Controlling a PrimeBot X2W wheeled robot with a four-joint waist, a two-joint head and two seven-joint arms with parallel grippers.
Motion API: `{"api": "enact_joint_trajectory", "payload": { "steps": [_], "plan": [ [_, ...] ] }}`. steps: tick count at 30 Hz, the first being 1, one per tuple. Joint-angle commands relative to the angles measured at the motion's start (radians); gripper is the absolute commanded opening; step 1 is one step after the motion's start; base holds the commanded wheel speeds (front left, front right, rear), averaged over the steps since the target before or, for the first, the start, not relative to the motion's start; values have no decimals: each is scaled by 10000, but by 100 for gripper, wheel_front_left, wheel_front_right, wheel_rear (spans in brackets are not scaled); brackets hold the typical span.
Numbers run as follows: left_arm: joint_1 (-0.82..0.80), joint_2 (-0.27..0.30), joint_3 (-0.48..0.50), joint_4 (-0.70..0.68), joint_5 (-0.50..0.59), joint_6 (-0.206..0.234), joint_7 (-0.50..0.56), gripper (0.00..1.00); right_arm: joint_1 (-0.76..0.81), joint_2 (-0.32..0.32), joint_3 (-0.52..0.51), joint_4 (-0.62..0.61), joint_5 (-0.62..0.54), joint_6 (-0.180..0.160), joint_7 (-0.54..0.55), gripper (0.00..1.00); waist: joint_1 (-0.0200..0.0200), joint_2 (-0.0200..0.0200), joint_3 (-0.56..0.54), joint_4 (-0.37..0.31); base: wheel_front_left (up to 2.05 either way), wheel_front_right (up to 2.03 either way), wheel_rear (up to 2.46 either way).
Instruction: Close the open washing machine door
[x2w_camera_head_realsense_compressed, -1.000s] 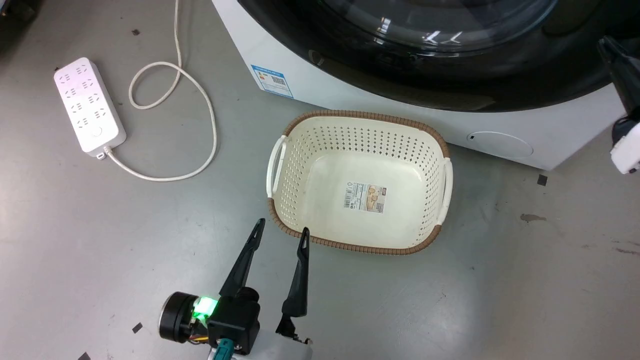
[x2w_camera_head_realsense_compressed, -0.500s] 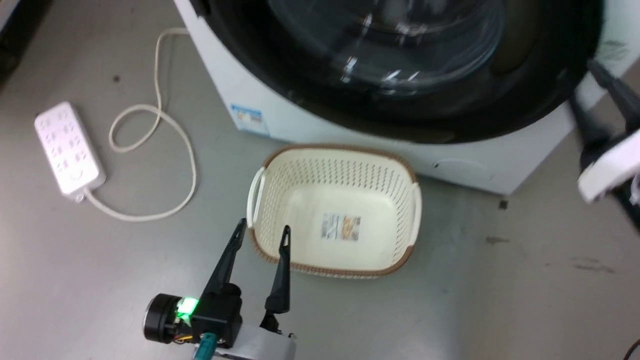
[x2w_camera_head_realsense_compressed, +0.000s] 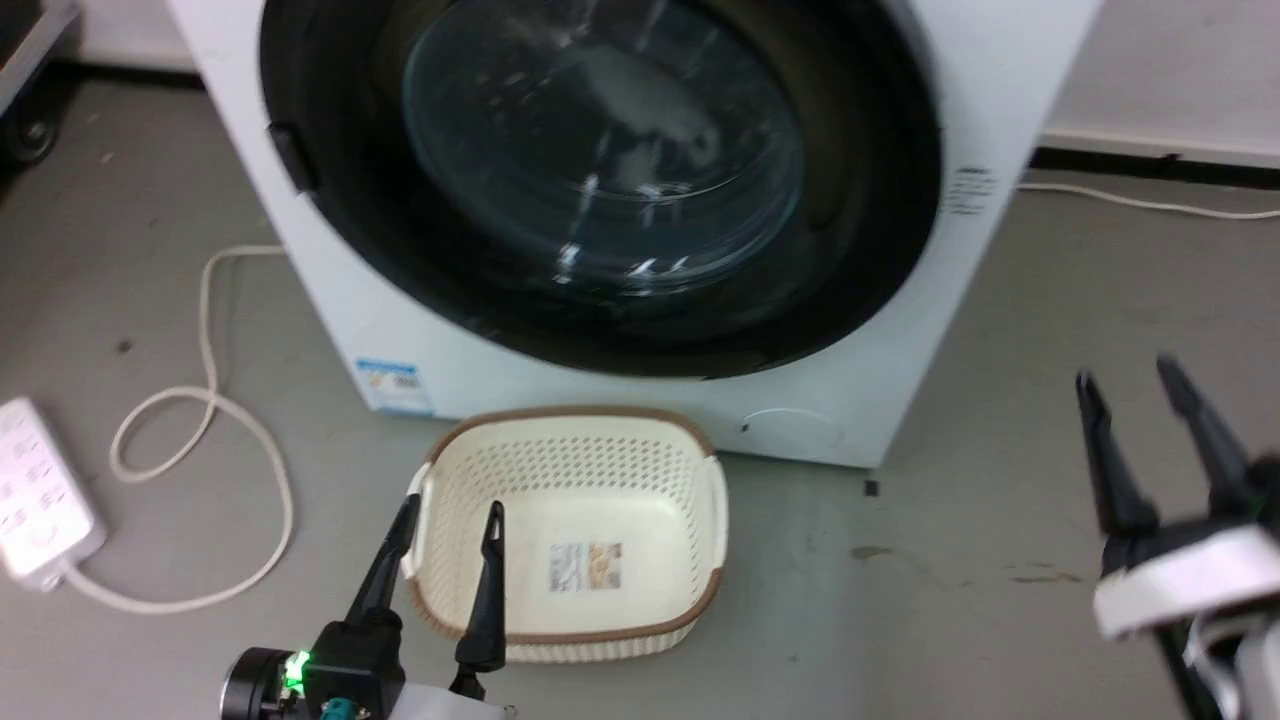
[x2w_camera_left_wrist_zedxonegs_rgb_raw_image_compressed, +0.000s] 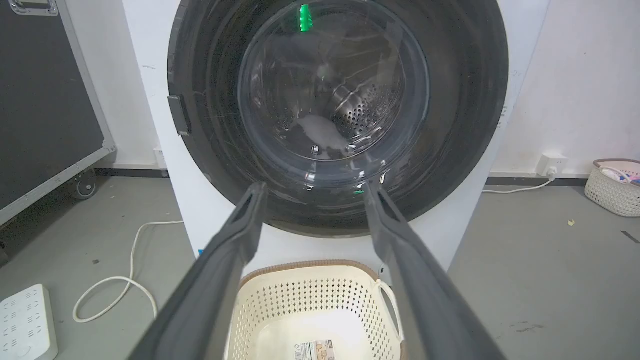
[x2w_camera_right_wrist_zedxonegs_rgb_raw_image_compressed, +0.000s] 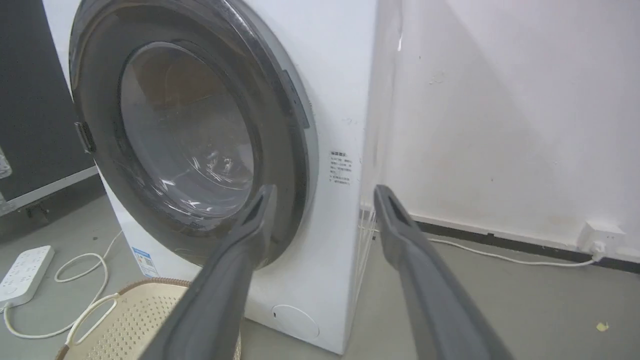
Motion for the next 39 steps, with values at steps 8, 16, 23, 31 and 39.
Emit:
{"api": "enact_joint_trajectory", "payload": {
  "steps": [8, 16, 23, 31, 39],
  "plan": [
    [286, -49, 453, 219, -63, -210, -43, 100, 2424, 1720, -795, -1382, -1387, -7, -42, 100, 4, -1, -454, -839, 0, 0, 0],
    [260, -106, 491, 532, 20, -199, -43, 100, 2973, 2239, -907, -1637, -2081, -7, -43, 100, 4, -1, -500, -962, 0, 0, 0],
    [202, -125, 511, 903, -174, -244, 15, 0, 2951, 2342, -899, -1582, -2106, 0, 5, 0, 4, -1, -568, -985, 0, 0, 0],
    [173, -130, 567, 867, -125, -254, 133, 0, 2925, 2365, -887, -1602, -2152, 0, 122, 0, 4, -1, -585, -973, 0, 0, 0],
    [122, -140, 663, 803, -38, -273, 338, 0, 2879, 2410, -865, -1640, -2236, -1, 328, 0, 4, -1, -612, -950, 0, 0, 0]
  ]
}}
